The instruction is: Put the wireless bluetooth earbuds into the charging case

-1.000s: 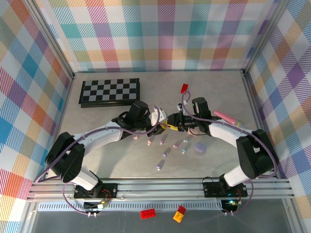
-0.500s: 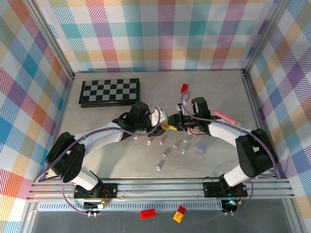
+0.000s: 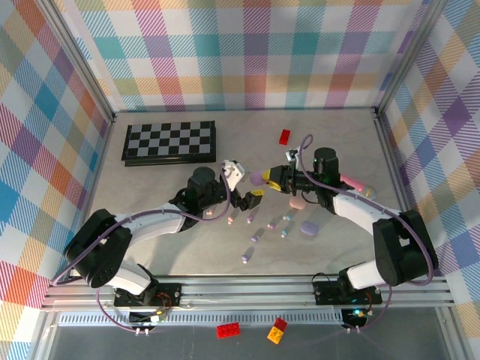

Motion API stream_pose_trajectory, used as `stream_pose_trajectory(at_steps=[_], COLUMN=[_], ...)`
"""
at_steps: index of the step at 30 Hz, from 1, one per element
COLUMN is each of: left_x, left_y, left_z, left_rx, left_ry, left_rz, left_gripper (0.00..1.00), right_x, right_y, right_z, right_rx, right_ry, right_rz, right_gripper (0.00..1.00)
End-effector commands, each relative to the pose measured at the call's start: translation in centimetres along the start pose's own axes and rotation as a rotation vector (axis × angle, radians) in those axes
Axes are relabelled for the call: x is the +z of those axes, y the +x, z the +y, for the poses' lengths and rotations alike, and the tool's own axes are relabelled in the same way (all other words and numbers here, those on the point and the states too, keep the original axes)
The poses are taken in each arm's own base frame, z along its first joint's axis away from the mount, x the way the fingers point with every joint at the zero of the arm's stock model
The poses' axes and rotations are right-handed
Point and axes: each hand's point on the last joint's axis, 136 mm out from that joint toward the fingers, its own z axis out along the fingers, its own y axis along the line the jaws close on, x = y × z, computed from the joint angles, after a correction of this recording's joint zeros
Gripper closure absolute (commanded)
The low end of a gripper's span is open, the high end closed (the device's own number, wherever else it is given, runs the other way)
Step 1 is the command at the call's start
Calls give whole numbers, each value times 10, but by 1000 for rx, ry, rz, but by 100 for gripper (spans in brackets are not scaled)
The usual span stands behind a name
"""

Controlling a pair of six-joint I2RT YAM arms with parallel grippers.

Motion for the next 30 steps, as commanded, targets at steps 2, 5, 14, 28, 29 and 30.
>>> stream_pose_trajectory(at_steps=[2,5,14,28,29,30], left_x=[-14,-19,-11,8,9,10], left_y=[-50,-58,-60,-74,-75,-77], left_z=[-6,-3,-32,-37,-37,-35], left_rx=[14,-40,110,172,171,171], left_ry=[62,179,359,461,461,456], left_rz=[-302,-385,-382,-411,-413,-417], left_gripper=[3,6,6,10,12,12], right_x=[-15,-27,-39,-43,-43,-43], right_y=[4,2,3,-6,-6,-7], right_z=[34,43,71,89,88,87], right_rx=[-45,-55,-87,-2,9,22], right_ry=[-118,-157,-216,-335,-335,-334], right_rz=[17,-12,-38,-71,-69,-71], right_gripper=[81,83,84,84,84,84])
